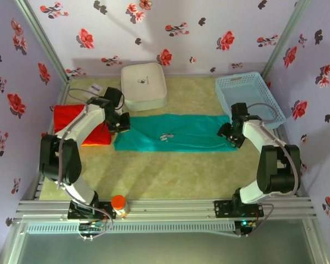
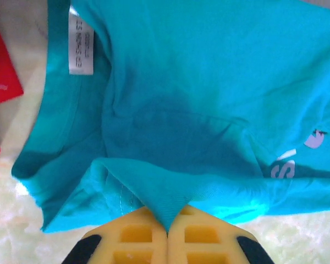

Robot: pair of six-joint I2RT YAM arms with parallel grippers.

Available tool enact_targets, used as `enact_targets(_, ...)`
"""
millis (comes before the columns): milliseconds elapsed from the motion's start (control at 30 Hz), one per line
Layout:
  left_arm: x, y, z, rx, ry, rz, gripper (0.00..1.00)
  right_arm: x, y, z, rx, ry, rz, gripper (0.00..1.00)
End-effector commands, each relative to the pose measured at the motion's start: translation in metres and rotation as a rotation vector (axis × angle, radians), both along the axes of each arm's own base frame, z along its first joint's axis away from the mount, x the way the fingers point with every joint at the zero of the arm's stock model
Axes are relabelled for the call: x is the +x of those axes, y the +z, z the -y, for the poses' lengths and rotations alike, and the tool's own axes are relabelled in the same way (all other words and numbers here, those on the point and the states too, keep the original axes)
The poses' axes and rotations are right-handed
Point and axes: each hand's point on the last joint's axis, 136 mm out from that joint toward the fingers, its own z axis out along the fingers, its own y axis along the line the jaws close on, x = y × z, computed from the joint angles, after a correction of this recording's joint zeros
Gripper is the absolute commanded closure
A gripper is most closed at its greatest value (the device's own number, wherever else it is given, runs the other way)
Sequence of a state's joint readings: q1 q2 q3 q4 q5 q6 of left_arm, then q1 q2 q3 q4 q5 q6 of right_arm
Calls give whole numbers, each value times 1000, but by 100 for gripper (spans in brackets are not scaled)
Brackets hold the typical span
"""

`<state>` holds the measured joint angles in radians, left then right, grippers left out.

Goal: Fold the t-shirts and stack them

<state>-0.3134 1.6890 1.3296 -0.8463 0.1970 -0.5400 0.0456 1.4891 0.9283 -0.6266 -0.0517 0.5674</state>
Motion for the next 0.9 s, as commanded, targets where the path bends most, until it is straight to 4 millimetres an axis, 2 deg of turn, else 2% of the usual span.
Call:
enact_targets(0,20,2,2,-13,-36,15,97,-14,7,5,-25,26,8,26)
enact_targets(133,35,-11,0,-5,-35,-10,77,-25,6,4,-23,38,13,25)
enact_targets(267,36,-19,-3,-4,-36,-34,59,-33,3,3,-21,46,6,25)
enact_targets(400,22,-12,-3,-37,-14,-13,58,-35,1,2,-12,45,11,25)
enact_targets(467,7,-13,-2,-66,0,-14,58,-37,-1,3,-14,33,8,25)
enact_targets(633,-22,-29,-1,-103,54,-1,55,-41,-5,3,0,-3,26,25)
enact_targets(733,-24,-40,-2,-107,62,4,52,-43,-6,2,7,-2,25,25)
enact_targets(867,-15,-47,0,-117,60,31,51,-45,-7,3,-1,4,18,26)
